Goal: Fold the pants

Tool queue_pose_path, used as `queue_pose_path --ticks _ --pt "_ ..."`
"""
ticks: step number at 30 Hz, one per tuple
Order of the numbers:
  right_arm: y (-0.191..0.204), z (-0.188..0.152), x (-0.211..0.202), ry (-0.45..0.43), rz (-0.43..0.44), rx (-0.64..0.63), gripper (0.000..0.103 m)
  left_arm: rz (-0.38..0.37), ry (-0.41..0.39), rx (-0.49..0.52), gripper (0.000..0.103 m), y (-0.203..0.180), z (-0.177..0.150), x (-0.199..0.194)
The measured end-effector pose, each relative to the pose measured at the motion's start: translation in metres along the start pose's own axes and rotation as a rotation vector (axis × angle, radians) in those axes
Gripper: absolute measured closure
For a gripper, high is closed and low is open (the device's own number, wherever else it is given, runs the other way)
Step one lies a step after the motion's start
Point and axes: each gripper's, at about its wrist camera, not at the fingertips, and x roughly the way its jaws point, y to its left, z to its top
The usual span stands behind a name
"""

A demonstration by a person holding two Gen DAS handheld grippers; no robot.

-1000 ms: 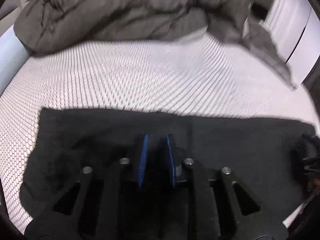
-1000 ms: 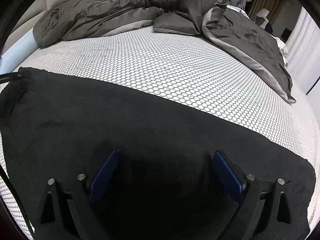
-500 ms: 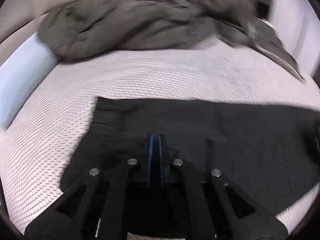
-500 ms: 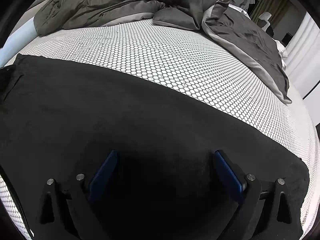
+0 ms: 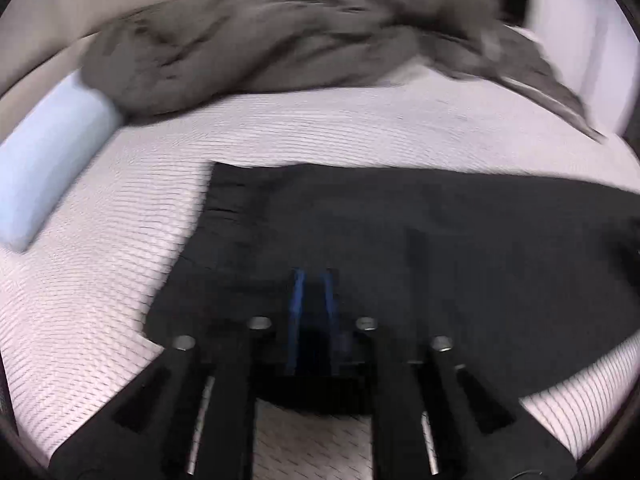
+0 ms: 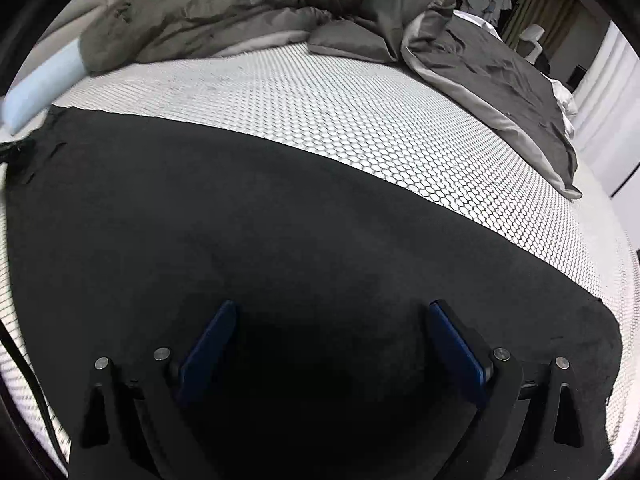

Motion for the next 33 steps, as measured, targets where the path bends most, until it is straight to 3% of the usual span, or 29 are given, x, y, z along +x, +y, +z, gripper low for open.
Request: queue_pose_path --ticks 2,4,5,6,7,9,10,12,13,14,15,17,19,22,23,26,29,31,33 --pt "0.005 -0.006 -0.008 -0.022 0.046 -0.015 0.005 0.033 0.051 0.039 0.074 -0.003 -0.013 0.012" --pt "0.009 -0.012 -0.007 -0.015 0.057 -0.044 0.005 0.09 0.056 -0.001 0.075 0.011 -0.018 0.017" --pt "0.011 -0.017 -0.005 0.001 0.036 -0.066 0.005 0.125 0.048 -0.039 0.078 0.021 -0.015 0.014" --pt "0.01 -0.019 -0.003 0.008 0.024 -0.07 0.005 0.173 0.041 -0.061 0.091 0.027 -0.013 0.01" --pt "0.005 -0.022 -0.002 0.014 0.024 -0.056 0.005 0.213 0.035 -0.07 0.097 0.031 -0.014 0.007" --pt "-0.003 -0.025 -0.004 0.012 0.016 -0.029 0.005 0.24 0.019 -0.054 0.097 0.028 -0.018 0.001" --pt "-0.007 -0.027 -0.007 0.005 0.011 -0.022 0.005 0.236 0.01 -0.037 0.096 0.021 -0.02 -0.004" --pt "-0.009 -0.029 -0.014 -0.01 0.021 -0.012 0.005 0.1 -0.036 -0.016 0.091 -0.001 -0.029 -0.017" --pt "-0.009 -0.03 -0.017 -0.017 0.031 -0.01 0.005 0.022 -0.047 -0.008 0.077 -0.009 -0.033 -0.022" --pt "-0.006 -0.031 -0.02 -0.027 0.043 -0.015 0.005 -0.034 -0.038 0.016 0.069 -0.021 -0.038 -0.024" --pt "-0.003 -0.031 -0.023 -0.038 0.053 -0.022 0.005 -0.044 -0.026 0.046 0.053 -0.032 -0.042 -0.021" --pt "0.008 -0.029 -0.027 -0.06 0.092 -0.039 0.005 0.017 0.008 0.136 0.051 -0.046 -0.047 -0.007" --pt "0.019 -0.029 -0.025 -0.05 0.109 -0.068 0.005 0.045 0.028 0.078 0.051 -0.029 -0.047 -0.005" --pt "0.024 -0.038 -0.016 -0.011 0.064 -0.117 0.006 0.177 0.017 0.005 0.052 -0.013 -0.049 -0.011" --pt "0.018 -0.042 -0.016 -0.004 0.075 -0.101 0.005 0.185 0.006 -0.023 0.052 -0.011 -0.05 -0.019" --pt "0.0 -0.048 -0.026 -0.021 0.066 -0.05 0.005 0.085 -0.071 -0.037 0.052 -0.037 -0.047 -0.04" --pt "-0.006 -0.052 -0.031 -0.038 0.086 -0.028 0.005 -0.016 -0.114 0.053 0.051 -0.087 -0.041 -0.047" --pt "-0.002 -0.054 -0.031 -0.037 0.082 -0.042 0.005 -0.061 -0.078 0.125 0.05 -0.119 -0.038 -0.031" --pt "0.001 -0.056 -0.03 -0.032 0.074 -0.053 0.005 -0.032 -0.011 0.22 0.05 -0.139 -0.04 -0.008"
